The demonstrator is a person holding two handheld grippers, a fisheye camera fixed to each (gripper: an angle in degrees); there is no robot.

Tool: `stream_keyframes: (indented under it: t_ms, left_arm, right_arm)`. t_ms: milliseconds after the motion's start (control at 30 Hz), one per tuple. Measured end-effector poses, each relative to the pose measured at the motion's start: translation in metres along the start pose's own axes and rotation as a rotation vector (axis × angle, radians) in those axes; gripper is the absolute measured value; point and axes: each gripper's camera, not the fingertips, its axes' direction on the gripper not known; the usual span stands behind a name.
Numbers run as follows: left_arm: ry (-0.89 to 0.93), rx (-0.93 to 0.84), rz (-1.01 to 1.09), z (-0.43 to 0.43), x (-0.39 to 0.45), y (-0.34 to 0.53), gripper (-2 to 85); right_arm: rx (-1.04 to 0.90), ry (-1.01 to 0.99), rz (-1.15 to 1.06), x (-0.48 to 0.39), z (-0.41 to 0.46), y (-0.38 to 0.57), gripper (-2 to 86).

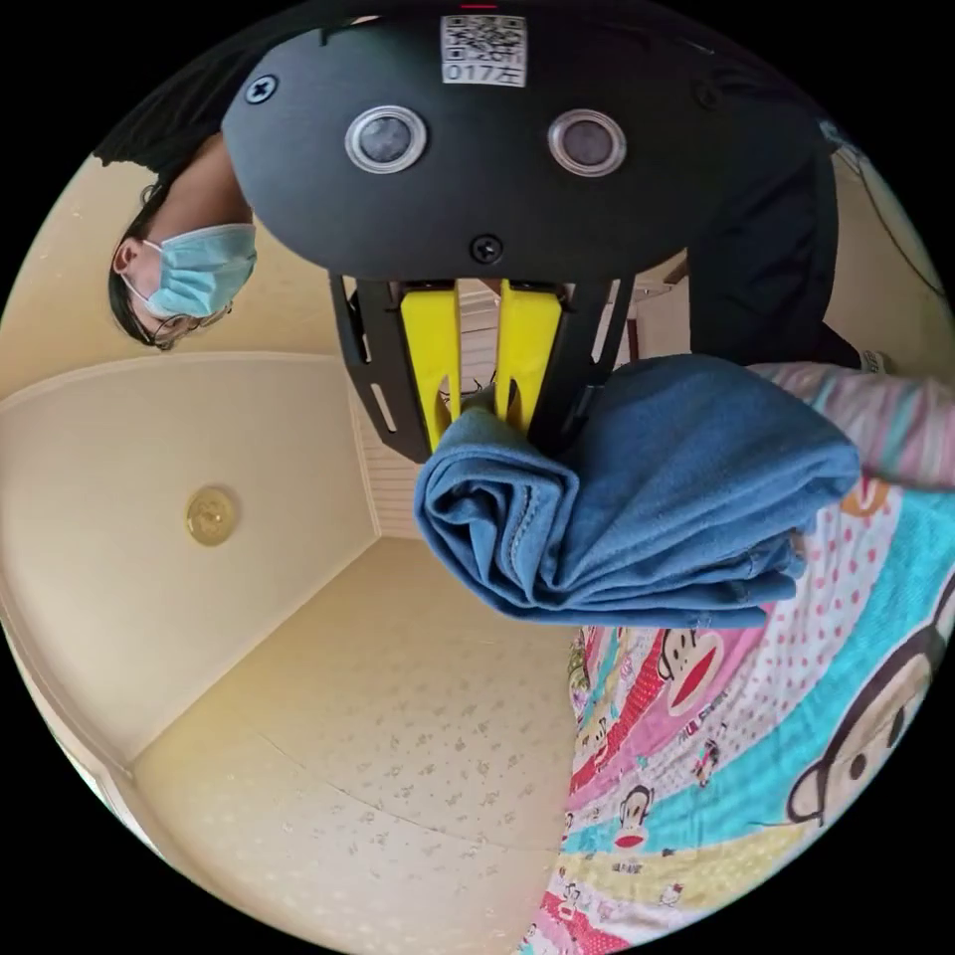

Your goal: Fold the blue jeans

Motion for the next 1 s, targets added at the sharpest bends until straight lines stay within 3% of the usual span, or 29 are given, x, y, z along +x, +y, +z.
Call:
stream_keyframes:
  t_ms: [100,233,333,400,467,567,700,733,767,833,1000]
  left_arm:
    - [0.001,-0.124,0.154,0.107,0.051,-0.047,5.2]
    - [0.156,-0.308,0.404,0.301,0.154,-0.096,5.3]
    - [0.201,-0.372,0.555,0.399,0.198,-0.096,5.3]
    - [0.14,-0.398,0.531,0.447,0.187,-0.096,5.3]
    - [0.042,-0.411,0.442,0.489,0.149,-0.095,5.2]
    - [-0.046,-0.467,0.272,0.531,0.052,-0.086,5.3]
    - [-0.134,-0.507,-0.086,0.524,-0.104,-0.055,5.1]
    - [-0.04,-0.46,-0.14,0.515,-0.124,-0.048,5.1]
    - [-0.015,-0.453,-0.142,0.513,-0.127,-0.046,5.1]
    - [-0.07,-0.528,-0.027,0.515,-0.109,-0.042,5.3]
    - [-0.185,-0.578,-0.013,0.516,-0.082,-0.044,5.7]
  right_arm:
    - [0.012,-0.07,-0.116,-0.074,-0.009,-0.077,1.6]
    - [0.039,-0.147,-0.497,-0.249,-0.025,-0.154,1.7]
    - [0.071,0.061,-0.783,-0.361,-0.046,-0.162,1.9]
    - [0.196,0.263,-0.833,-0.387,-0.064,-0.162,2.1]
    - [0.317,0.449,-0.747,-0.376,-0.098,-0.175,2.3]
    - [0.405,0.479,-0.548,-0.3,-0.165,-0.19,2.4]
    - [0.475,0.422,-0.249,-0.166,-0.244,-0.187,2.6]
    - [0.468,0.204,-0.257,-0.126,-0.259,-0.18,2.7]
    - [0.476,-0.004,-0.234,-0.091,-0.265,-0.174,2.7]
    - [0.468,-0.102,-0.26,-0.069,-0.258,-0.168,2.7]
    - [0.456,0.17,-0.281,-0.09,-0.222,-0.165,2.5]
